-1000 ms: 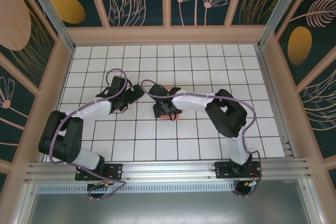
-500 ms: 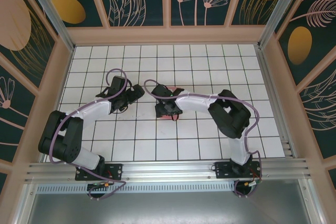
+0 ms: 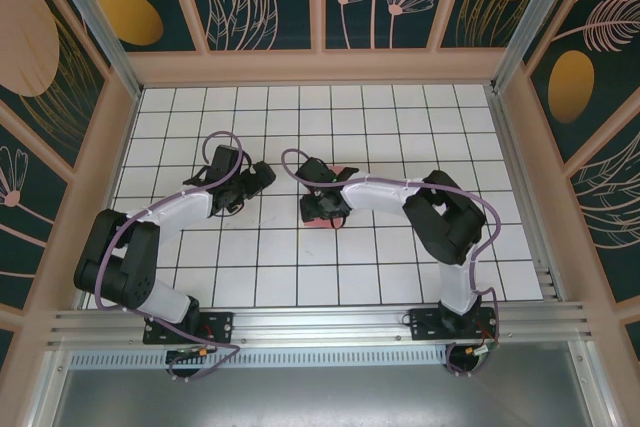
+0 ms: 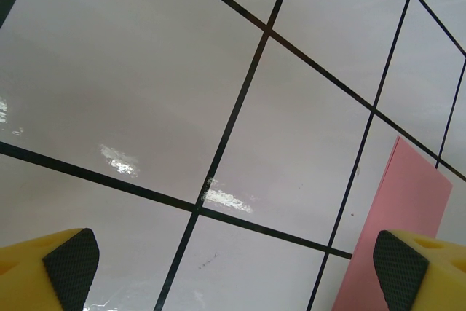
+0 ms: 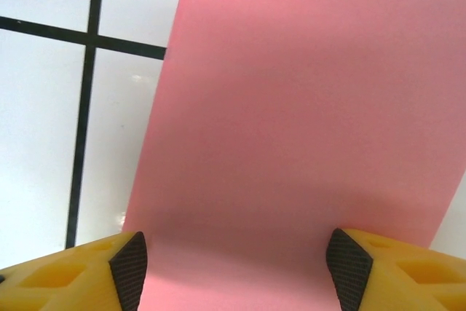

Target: Fold a paper plane with a square sheet of paper (pick it up from the middle)

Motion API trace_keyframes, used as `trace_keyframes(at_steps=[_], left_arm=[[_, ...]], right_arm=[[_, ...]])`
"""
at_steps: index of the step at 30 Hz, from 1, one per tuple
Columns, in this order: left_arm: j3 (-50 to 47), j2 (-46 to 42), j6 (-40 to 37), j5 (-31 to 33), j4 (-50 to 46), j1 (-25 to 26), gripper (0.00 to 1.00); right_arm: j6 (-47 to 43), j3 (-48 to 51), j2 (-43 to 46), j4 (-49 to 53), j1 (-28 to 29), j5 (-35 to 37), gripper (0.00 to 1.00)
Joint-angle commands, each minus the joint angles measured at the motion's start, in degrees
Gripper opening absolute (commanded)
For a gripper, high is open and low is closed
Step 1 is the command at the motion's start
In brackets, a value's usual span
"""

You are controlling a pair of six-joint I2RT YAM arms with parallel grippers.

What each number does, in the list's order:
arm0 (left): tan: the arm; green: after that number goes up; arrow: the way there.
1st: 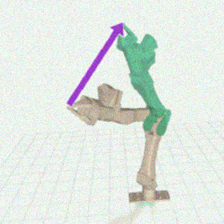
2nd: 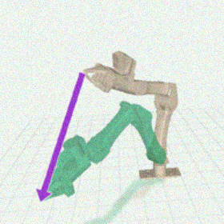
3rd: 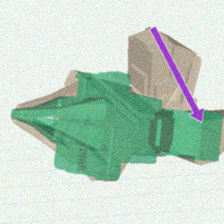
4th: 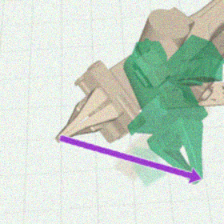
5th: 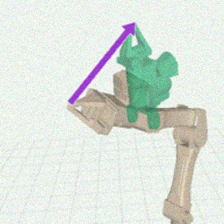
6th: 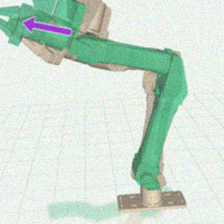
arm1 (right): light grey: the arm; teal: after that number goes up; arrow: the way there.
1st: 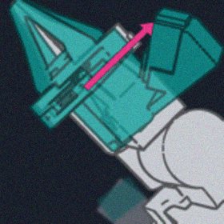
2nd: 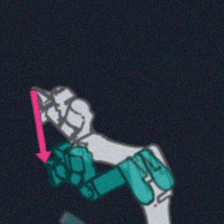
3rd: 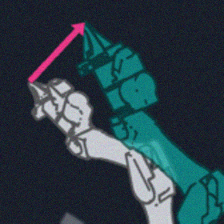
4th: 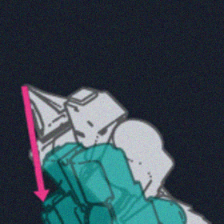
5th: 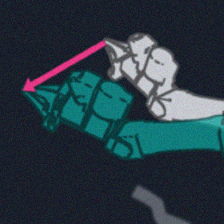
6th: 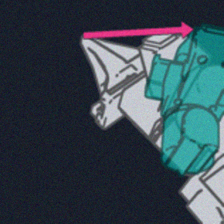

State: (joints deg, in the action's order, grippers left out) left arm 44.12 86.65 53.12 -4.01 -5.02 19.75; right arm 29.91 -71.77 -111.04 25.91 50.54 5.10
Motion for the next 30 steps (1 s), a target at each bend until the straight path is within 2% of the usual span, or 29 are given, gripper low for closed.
trace_keyframes(at_steps=[1,6,13,18,30], left_arm=[[-0.3,0.8,0.8,-0.6,-0.7,-0.5,0.99],[-0.3,0.7,0.8,-0.6,-0.7,-0.4,0.99],[-0.6,1.1,0.7,-0.5,-0.6,-0.5,0.98],[-0.5,1.4,0.6,-0.8,-0.5,-0.5,0.98],[-0.5,1.6,0.6,-0.7,-0.5,-0.4,0.98]], right_arm=[[-1.5,-2.6,0.5,6.4,1.2,2.5,0.74],[-2.3,-4.9,2.7,7.0,3.0,4.4,0.83],[-0.8,-1.6,0.9,6.9,3.3,3.0,0.98],[-0.1,-0.7,-0.5,7.0,3.1,2.7,0.98],[-0.2,2.8,-2.5,6.2,1.5,0.9,0.87]])
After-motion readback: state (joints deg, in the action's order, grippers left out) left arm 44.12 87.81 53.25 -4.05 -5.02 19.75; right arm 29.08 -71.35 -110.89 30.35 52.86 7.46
